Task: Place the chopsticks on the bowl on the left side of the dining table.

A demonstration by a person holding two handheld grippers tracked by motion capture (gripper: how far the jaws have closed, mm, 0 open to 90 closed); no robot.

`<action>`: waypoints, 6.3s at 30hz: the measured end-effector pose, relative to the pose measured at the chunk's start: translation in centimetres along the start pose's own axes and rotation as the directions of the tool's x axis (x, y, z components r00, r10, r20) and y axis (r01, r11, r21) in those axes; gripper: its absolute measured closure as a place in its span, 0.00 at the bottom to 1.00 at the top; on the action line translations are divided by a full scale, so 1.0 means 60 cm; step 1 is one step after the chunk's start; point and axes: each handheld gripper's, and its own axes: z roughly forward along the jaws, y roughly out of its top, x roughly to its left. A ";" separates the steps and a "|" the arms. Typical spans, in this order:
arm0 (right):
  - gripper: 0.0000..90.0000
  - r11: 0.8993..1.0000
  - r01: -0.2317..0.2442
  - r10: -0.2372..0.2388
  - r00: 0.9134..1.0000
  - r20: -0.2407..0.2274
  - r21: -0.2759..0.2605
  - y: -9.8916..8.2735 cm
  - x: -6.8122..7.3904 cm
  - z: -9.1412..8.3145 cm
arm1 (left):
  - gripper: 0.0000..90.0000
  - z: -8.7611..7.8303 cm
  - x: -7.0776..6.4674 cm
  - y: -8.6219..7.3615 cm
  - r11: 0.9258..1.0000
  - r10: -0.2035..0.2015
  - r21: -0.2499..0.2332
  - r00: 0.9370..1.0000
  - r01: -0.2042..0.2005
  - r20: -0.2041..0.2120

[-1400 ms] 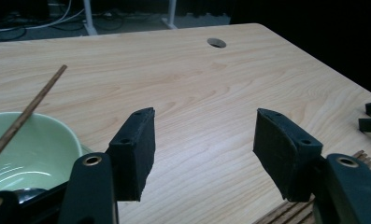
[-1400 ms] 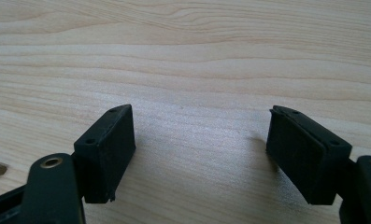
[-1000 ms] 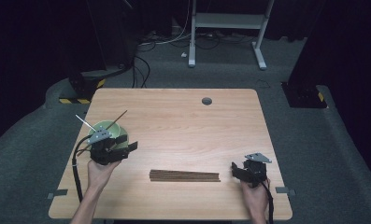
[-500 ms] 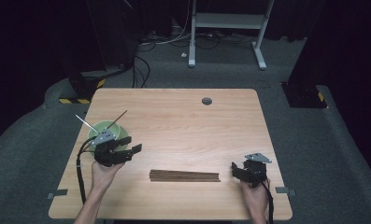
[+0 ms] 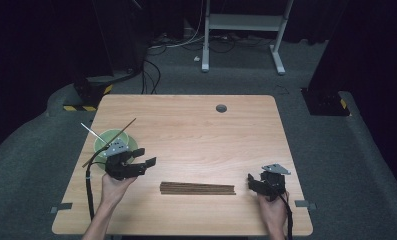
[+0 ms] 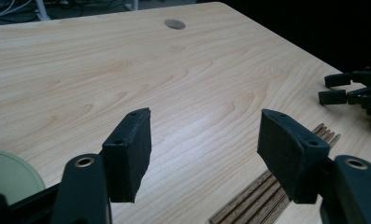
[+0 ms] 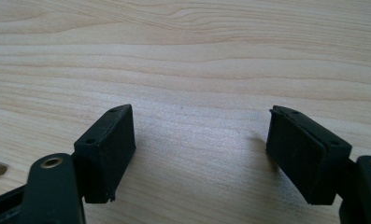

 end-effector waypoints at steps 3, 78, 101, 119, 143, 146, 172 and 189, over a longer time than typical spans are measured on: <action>0.26 1.000 0.000 0.000 1.000 0.000 0.000 0.000 0.000 0.000 | 0.37 0.002 -0.003 -0.002 1.000 0.007 0.006 1.000 -0.007 0.005; 0.26 1.000 0.005 -0.005 1.000 -0.004 -0.001 0.000 0.000 0.000 | 0.37 0.174 -0.106 -0.128 0.901 0.222 0.350 0.966 -0.256 0.133; 0.26 1.000 0.008 -0.008 1.000 -0.004 -0.001 0.000 0.000 0.000 | 0.39 0.206 -0.105 -0.151 0.875 0.263 0.396 0.960 -0.278 0.093; 0.26 1.000 0.006 -0.006 1.000 -0.005 0.000 0.000 0.000 0.000 | 0.39 0.208 -0.100 -0.152 0.867 0.272 0.410 0.958 -0.284 0.090; 0.26 1.000 0.006 -0.006 1.000 -0.005 0.000 0.000 0.000 0.000 | 0.40 0.207 -0.102 -0.155 0.866 0.262 0.413 0.960 -0.280 0.100; 0.26 1.000 0.006 -0.006 1.000 -0.005 0.000 0.000 0.000 0.000 | 0.40 0.208 -0.102 -0.155 0.868 0.259 0.413 0.961 -0.276 0.098; 0.26 1.000 0.006 -0.006 1.000 -0.005 -0.001 0.000 0.000 0.000 | 0.51 0.228 -0.101 -0.153 0.854 0.313 0.410 0.946 -0.320 0.085; 0.26 1.000 0.006 -0.006 1.000 -0.005 0.000 0.000 0.000 0.000 | 0.71 0.242 -0.097 -0.140 0.833 0.322 0.439 0.941 -0.336 0.107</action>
